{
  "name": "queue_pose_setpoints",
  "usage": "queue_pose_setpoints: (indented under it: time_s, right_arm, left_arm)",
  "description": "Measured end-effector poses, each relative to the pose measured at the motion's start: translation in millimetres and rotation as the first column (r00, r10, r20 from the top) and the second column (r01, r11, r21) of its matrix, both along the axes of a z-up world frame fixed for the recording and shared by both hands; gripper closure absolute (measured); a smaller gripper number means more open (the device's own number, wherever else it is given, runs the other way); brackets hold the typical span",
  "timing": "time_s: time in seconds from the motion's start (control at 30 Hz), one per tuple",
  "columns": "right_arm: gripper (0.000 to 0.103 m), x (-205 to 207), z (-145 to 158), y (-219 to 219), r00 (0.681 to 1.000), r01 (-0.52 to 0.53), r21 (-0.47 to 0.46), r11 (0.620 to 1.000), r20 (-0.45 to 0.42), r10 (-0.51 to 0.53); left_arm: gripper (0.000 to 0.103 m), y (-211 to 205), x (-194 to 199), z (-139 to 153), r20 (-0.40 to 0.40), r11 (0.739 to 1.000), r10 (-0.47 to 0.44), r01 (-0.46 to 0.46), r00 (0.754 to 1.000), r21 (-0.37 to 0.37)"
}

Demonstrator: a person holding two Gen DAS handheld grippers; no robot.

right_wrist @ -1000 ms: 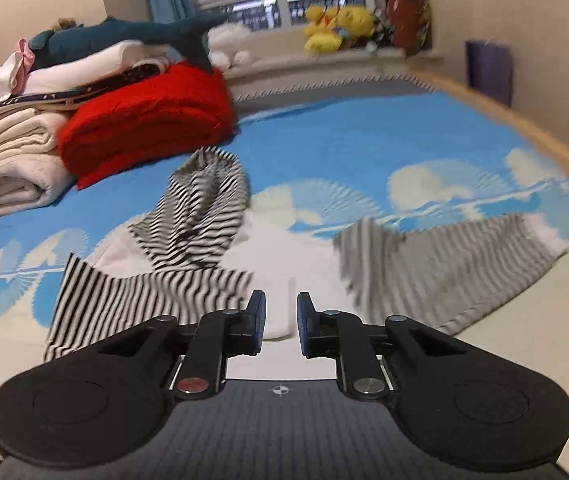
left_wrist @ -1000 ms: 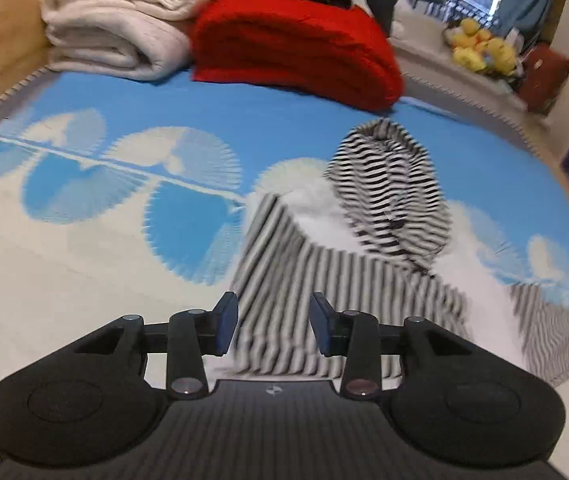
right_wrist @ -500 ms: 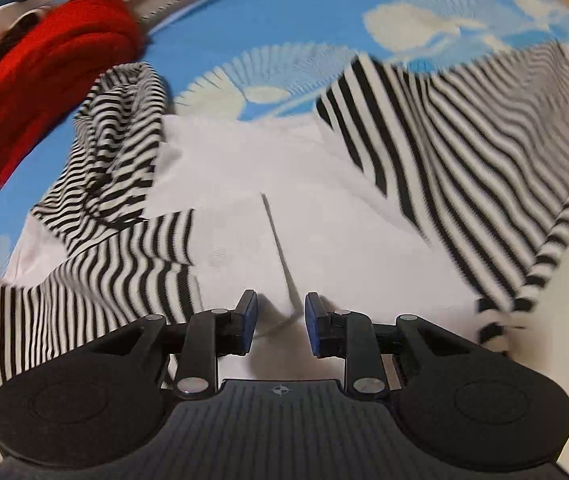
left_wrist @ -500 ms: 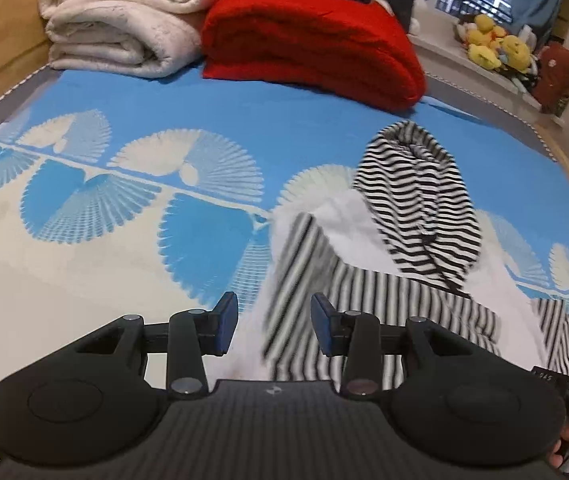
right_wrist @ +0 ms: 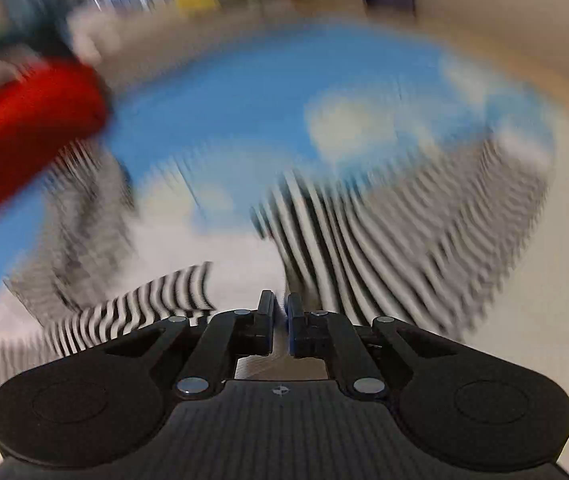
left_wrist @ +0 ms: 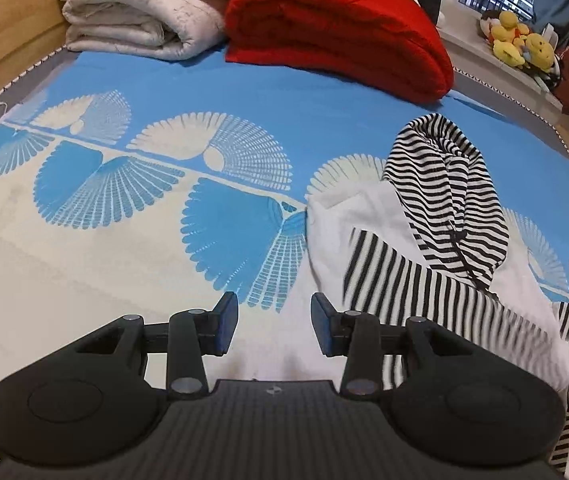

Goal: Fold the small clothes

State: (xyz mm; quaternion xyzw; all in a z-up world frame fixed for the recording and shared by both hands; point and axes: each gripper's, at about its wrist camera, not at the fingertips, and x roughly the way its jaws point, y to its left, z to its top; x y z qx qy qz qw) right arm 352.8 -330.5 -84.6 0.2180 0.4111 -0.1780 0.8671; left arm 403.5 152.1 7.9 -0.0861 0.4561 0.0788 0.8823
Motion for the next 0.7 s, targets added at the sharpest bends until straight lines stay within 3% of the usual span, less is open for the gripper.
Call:
queue_pose_setpoints:
  time_s: [0.03, 0.1, 0.17, 0.23, 0.27, 0.33, 0.4, 0.47, 0.5, 0.57, 0.7]
  right_arm:
    - [0.096, -1, -7, -7, 0.999, 0.029, 0.024, 0.999, -0.039, -0.028]
    - [0.093, -8, 0, -7, 0.998, 0.062, -0.057, 0.996, -0.003, -0.063]
    - [0.093, -12, 12, 5, 0.995, -0.017, -0.091, 0.996, 0.098, 0.026]
    - [0.092, -8, 7, 15, 0.976, -0.171, -0.021, 0.985, 0.134, 0.173]
    - [0.092, -3, -5, 19, 0.968, -0.236, 0.012, 0.972, 0.091, 0.234]
    - [0.093, 10, -37, 22, 0.952, -0.285, 0.066, 0.956, -0.097, 0.290]
    - [0.092, 6, -40, 14, 0.967, -0.241, 0.085, 0.967, -0.069, 0.247]
    - [0.087, 4, -30, 17, 0.961, -0.274, 0.038, 0.961, -0.023, 0.275]
    - [0.082, 3, -32, 20, 0.952, -0.304, 0.008, 0.953, -0.034, 0.304]
    - [0.080, 4, -46, 20, 0.937, -0.338, 0.018, 0.941, -0.089, 0.338]
    - [0.079, -1, -24, 8, 0.940, -0.341, -0.030, 0.940, -0.029, 0.340]
  left_arm:
    - [0.058, -2, 0, -1, -0.003, 1.000, -0.002, 0.002, 1.000, 0.000]
    - [0.058, -9, 1, -3, -0.011, 1.000, -0.008, 0.008, 1.000, -0.001]
    - [0.058, -18, 2, -5, -0.016, 1.000, -0.023, 0.023, 1.000, -0.010]
    - [0.058, -27, 4, -7, -0.022, 0.999, -0.037, 0.036, 0.999, -0.017]
    - [0.058, -32, 5, -9, -0.027, 0.999, -0.042, 0.041, 0.999, -0.021]
    - [0.058, -41, 8, -14, -0.041, 0.998, -0.053, 0.051, 0.998, -0.037]
    - [0.058, -51, 9, -19, -0.057, 0.997, -0.068, 0.066, 0.996, -0.042]
    - [0.058, -62, 10, -23, -0.064, 0.995, -0.094, 0.092, 0.993, -0.036]
    - [0.058, -70, 11, -27, -0.068, 0.993, -0.115, 0.113, 0.991, -0.029]
    - [0.058, -80, 13, -40, -0.094, 0.989, -0.147, 0.145, 0.985, -0.028]
    - [0.058, -92, 16, -86, -0.242, 0.987, -0.158, 0.149, 0.957, -0.054]
